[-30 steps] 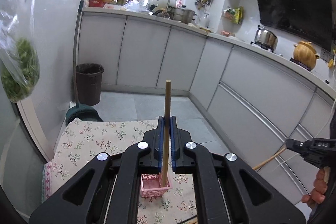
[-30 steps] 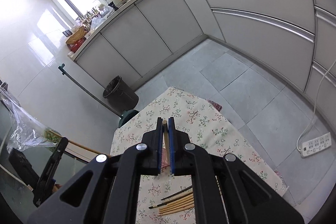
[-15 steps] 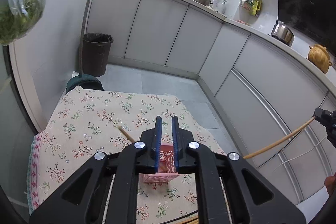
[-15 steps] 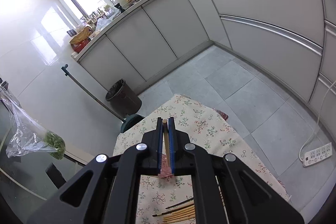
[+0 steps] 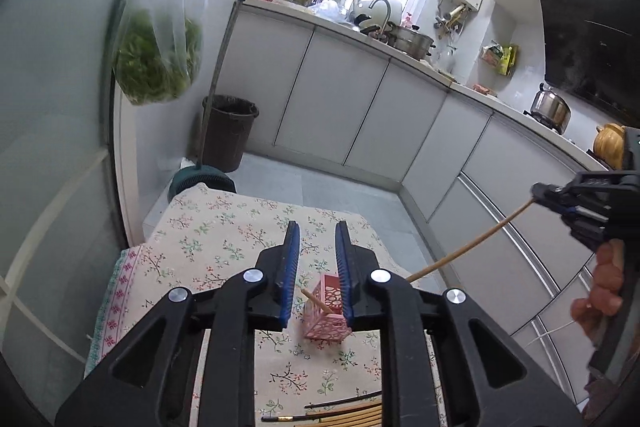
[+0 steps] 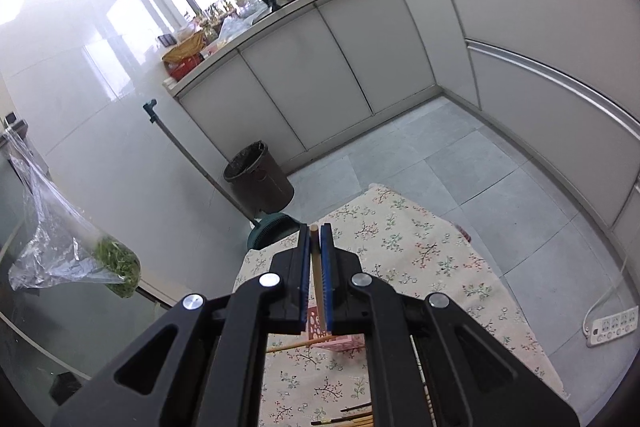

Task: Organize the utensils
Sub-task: 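Lower the right tool's chopstick into the pink basket and open the right tool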

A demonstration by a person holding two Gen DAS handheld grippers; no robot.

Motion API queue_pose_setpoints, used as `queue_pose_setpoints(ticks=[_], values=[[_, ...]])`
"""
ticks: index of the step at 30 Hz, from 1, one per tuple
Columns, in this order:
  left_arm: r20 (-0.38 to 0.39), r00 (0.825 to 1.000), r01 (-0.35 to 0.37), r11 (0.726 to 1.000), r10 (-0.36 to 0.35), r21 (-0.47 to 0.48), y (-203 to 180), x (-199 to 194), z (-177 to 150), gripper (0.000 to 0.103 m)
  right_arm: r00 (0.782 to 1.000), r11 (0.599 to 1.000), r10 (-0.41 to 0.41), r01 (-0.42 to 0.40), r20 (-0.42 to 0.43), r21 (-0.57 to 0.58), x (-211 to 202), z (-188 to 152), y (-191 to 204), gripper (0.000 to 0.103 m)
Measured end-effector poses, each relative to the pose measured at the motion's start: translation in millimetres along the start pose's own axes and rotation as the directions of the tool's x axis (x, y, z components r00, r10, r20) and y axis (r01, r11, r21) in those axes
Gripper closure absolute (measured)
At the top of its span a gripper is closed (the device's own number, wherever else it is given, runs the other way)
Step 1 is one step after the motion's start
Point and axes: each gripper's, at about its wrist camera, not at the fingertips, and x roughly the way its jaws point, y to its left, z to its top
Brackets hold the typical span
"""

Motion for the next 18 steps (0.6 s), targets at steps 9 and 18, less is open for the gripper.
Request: queue_pose_setpoints(ticks=[9,18], values=[[0.007,1.000,-0.016,1.000,0.016,-0.003,9,-3,2,0.084,0.996,0.996,-0.073,0.070,-0.043,-0.057,64,-26,13,0.098],[-0.041,0.999,-0.023,1.000,0.023,-0.004,11,9,-3,0.083,0.992,0.995,-0.085,0.081,-0.091,-0.053,113,-43,4,0.097]])
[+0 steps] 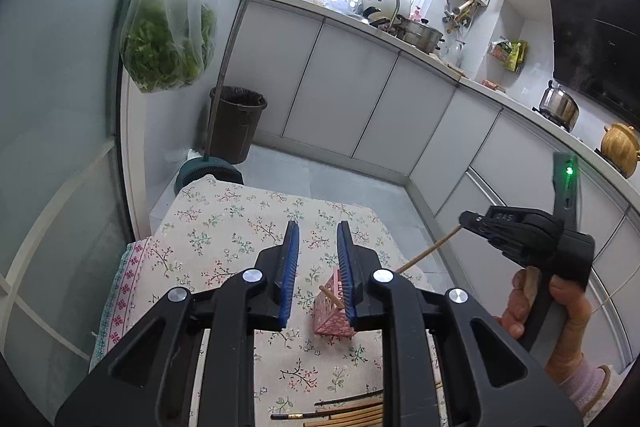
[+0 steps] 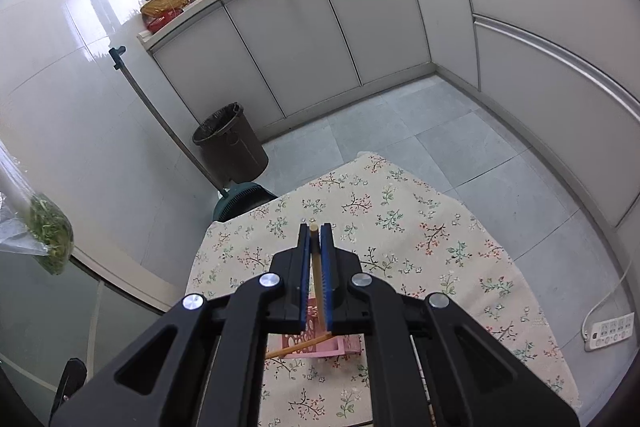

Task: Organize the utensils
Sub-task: 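Lower the right tool's chopstick into the pink basket and open the right tool, then withdraw both tools from the basket back toward the remaining chopsticks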

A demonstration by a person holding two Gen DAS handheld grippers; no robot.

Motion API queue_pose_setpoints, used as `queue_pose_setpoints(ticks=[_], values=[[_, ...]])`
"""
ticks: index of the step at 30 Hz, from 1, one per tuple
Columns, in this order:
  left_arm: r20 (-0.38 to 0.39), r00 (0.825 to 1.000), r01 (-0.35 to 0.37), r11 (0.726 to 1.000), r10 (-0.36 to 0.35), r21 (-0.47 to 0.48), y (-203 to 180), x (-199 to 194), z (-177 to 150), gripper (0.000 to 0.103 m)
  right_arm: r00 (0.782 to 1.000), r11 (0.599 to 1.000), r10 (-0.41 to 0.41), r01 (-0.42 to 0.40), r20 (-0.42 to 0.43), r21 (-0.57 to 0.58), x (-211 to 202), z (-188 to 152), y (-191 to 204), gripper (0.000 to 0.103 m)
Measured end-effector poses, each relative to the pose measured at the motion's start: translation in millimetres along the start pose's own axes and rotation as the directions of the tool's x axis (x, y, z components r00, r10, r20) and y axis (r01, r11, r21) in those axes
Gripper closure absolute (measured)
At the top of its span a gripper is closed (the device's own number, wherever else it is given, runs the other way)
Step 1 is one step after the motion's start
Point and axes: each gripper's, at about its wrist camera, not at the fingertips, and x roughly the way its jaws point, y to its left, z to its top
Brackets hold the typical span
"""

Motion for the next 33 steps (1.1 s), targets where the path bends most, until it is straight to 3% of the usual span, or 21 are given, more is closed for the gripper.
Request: queue_pose_setpoints(ticks=[5,12,17,23,25,27,33], values=[[-0.002,1.000,-0.004,1.000,0.004,0.013,-4,1,-3,0.076,0.999,0.999,-0.027,0.029,-0.045,0.034,13,-6,-10,0.084],[-0.036,0.999,0.007,0.999,-0.005,0.045,-14,7,-10,0.076,0.996,0.996,-0.084,0.084,-0.006,-0.018,-10,-13,-17,0.083],[-0.058,0.998,0.012,0.996,-0.007,0.087,-29,11,-20,0.070,0.995,0.994,-0.099,0.099,0.007,-0.050,-28,-31,-22,0.072],[-0.070,0.998,0.013,0.993,-0.004,0.121,-43,14,-33,0.046,0.994,0.988,-0.111,0.112,0.023,-0.104,-49,-61,-27,0.050],[-0.068,0.998,0.009,0.991,0.000,0.136,-48,15,-38,0.034,0.991,0.985,-0.126,0.129,0.038,-0.111,-55,-70,-32,0.039],[-0.064,0.998,0.007,0.989,0.003,0.149,-52,15,-42,0.028,0.989,0.983,-0.141,0.145,0.047,-0.113,-59,-77,-37,0.035],[-0.092,0.996,0.015,0.982,0.002,0.187,-64,20,-53,0.024,0.984,0.981,-0.174,0.177,0.041,-0.085,-67,-98,-58,0.025]])
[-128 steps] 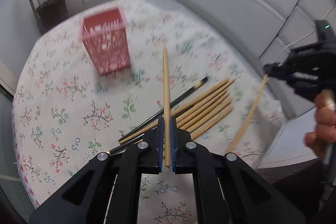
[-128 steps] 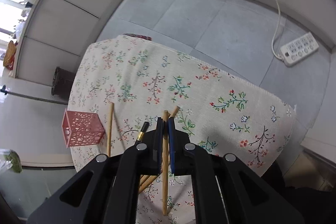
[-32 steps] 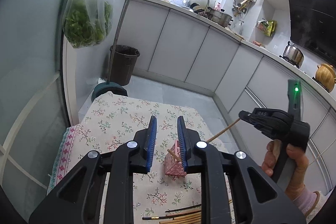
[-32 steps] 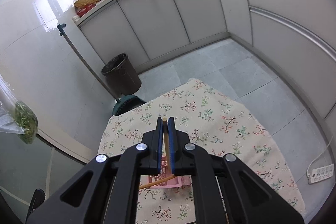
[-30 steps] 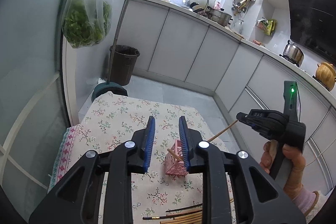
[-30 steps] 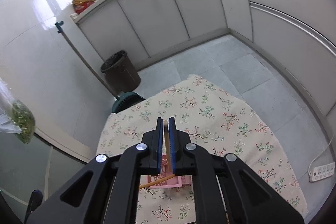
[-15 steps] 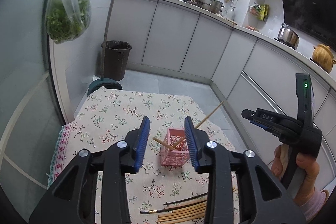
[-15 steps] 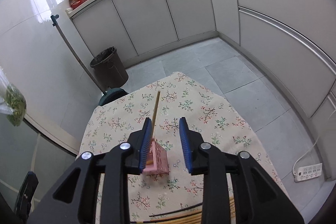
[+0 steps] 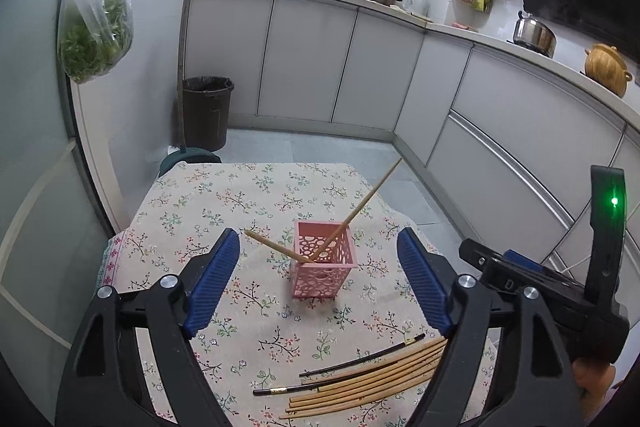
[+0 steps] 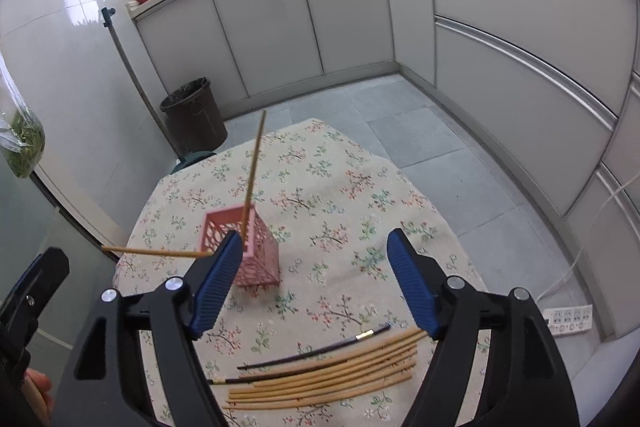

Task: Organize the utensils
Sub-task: 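Withdraw both tools from the basket back toward the remaining chopsticks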

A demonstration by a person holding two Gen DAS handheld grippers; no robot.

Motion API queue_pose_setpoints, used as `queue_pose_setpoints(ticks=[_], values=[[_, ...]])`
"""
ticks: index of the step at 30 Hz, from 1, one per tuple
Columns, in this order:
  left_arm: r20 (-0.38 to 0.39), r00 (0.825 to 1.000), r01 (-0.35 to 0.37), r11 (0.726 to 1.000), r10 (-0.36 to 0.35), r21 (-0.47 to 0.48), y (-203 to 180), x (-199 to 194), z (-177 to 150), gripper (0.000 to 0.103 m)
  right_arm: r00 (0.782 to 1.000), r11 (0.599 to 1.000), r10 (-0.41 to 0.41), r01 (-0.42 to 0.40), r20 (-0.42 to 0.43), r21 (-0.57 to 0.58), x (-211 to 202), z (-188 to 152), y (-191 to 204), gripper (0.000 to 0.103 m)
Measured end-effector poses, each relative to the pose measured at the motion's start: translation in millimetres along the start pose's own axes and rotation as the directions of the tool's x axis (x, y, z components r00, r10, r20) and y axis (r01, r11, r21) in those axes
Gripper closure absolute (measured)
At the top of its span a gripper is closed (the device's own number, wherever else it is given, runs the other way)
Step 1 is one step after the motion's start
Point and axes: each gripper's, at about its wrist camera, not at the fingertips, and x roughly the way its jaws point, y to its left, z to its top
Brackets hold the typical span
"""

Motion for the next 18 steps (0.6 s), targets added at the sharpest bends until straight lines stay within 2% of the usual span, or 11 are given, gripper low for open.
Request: queue_pose_setpoints(ticks=[8,13,18], values=[[-0.058,0.998,0.016,1.000,-0.014,0.025,-12,12,-12,0.018,0.999,0.999,-0.038,0.038,0.024,0.011,-14,-22,-19,0.013],[-0.066,0.998,0.018,0.998,-0.014,0.057,-19,12,-17,0.008,0.999,0.999,-0.038,0.038,0.022,0.033,-21,-32,-30,0.007],[-0.103,0.995,0.021,0.997,-0.013,0.078,-23,20,-23,0.007,0.999,0.995,-0.046,0.045,0.002,0.094,-31,-54,-56,0.006]])
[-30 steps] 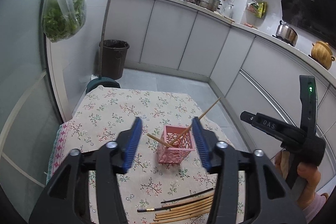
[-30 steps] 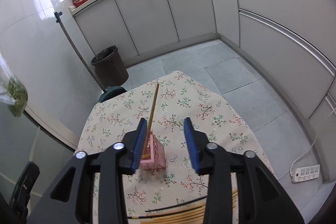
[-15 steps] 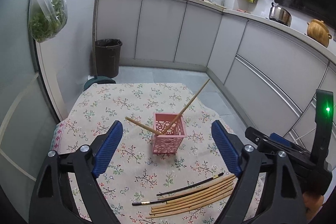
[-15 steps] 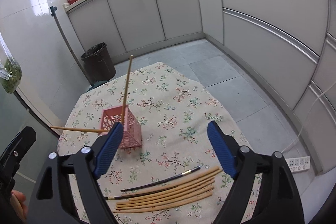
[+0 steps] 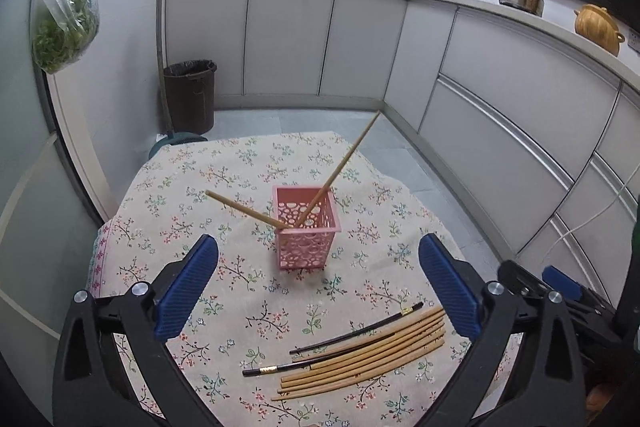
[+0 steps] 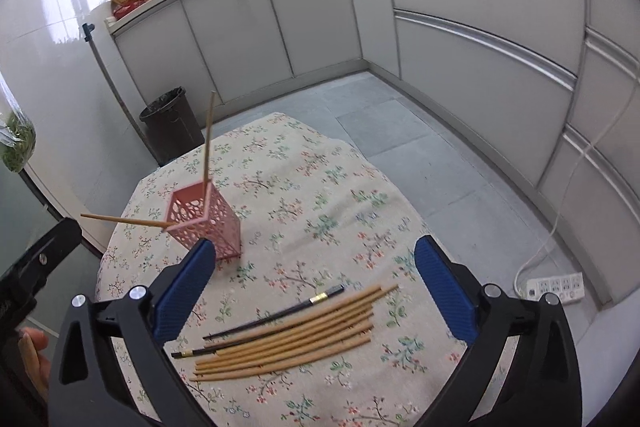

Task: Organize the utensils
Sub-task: 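Withdraw both tools from the basket back toward the remaining chopsticks, then grasp the black chopstick with the left tool and lift it upright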

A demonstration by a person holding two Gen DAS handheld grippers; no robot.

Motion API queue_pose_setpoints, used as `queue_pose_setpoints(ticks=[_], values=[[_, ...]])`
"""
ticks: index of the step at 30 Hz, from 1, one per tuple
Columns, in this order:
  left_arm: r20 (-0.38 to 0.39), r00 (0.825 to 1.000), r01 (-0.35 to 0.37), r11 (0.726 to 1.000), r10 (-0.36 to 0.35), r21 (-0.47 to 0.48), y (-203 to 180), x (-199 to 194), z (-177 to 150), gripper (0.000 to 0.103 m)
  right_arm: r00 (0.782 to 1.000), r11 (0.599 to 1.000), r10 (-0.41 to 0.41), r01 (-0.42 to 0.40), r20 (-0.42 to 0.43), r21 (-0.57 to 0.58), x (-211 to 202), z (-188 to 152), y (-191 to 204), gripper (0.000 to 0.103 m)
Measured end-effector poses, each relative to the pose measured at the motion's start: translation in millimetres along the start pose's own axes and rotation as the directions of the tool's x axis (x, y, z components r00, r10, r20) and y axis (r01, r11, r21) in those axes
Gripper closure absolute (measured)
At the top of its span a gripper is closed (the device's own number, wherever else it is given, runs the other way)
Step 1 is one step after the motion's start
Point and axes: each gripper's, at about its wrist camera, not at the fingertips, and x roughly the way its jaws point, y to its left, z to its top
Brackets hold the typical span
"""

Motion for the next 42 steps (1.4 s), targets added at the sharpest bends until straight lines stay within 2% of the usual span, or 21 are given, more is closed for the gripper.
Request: queue_pose_setpoints(ticks=[4,11,14,17,19,21,24,27,32,35,36,38,42], values=[[-0.033,0.999,0.001,1.000,-0.001,0.013,-4,8,-5,0.007,0.998,0.996,0.015,-0.010,-0.057,0.089,-3,-10,-25,0.006],[-0.085,0.996,0.000,0.997,0.007,0.082,-22,22,-16,0.007,0.998,0.994,-0.060,0.060,-0.010,0.089,-17,-9,-41,0.006],[-0.123,0.992,0.010,0.993,0.004,0.115,-32,32,-22,0.007,0.996,0.993,-0.085,0.084,0.004,0.078,-23,-12,-45,0.006],[-0.210,0.977,0.052,0.988,-0.021,0.143,-43,51,-28,0.007,0.995,0.988,-0.101,0.102,-0.014,0.115,-28,-20,-55,0.006],[-0.318,0.947,0.107,0.981,-0.050,0.164,-54,71,-36,0.007,0.994,0.979,-0.095,0.104,-0.061,0.176,-26,-28,-69,0.006],[-0.382,0.922,0.136,0.973,-0.055,0.188,-64,86,-42,0.007,0.991,0.968,-0.072,0.096,-0.111,0.231,-22,-34,-80,0.006],[-0.445,0.895,0.158,0.960,-0.041,0.230,-78,107,-53,0.007,0.984,0.942,-0.058,0.110,-0.171,0.317,-16,-42,-101,0.006],[-0.505,0.862,0.186,0.951,-0.038,0.246,-88,126,-62,0.007,0.979,0.917,-0.065,0.135,-0.194,0.375,-15,-46,-117,0.006],[-0.591,0.806,0.205,0.950,-0.027,0.236,-95,156,-70,0.007,0.969,0.884,-0.059,0.163,-0.241,0.438,-9,-51,-137,0.006],[-0.616,0.787,0.199,0.952,-0.013,0.233,-97,169,-70,0.007,0.963,0.876,-0.046,0.167,-0.265,0.453,-6,-54,-142,0.006],[-0.638,0.770,0.208,0.952,-0.019,0.224,-96,175,-70,0.007,0.961,0.875,-0.048,0.171,-0.271,0.454,-5,-54,-143,0.006],[-0.661,0.750,0.209,0.954,-0.015,0.214,-97,184,-71,0.007,0.959,0.870,-0.046,0.177,-0.281,0.461,-3,-56,-146,0.006],[-0.686,0.727,0.199,0.954,0.010,0.225,-100,199,-73,0.007,0.953,0.862,-0.035,0.180,-0.300,0.473,0,-57,-149,0.006]])
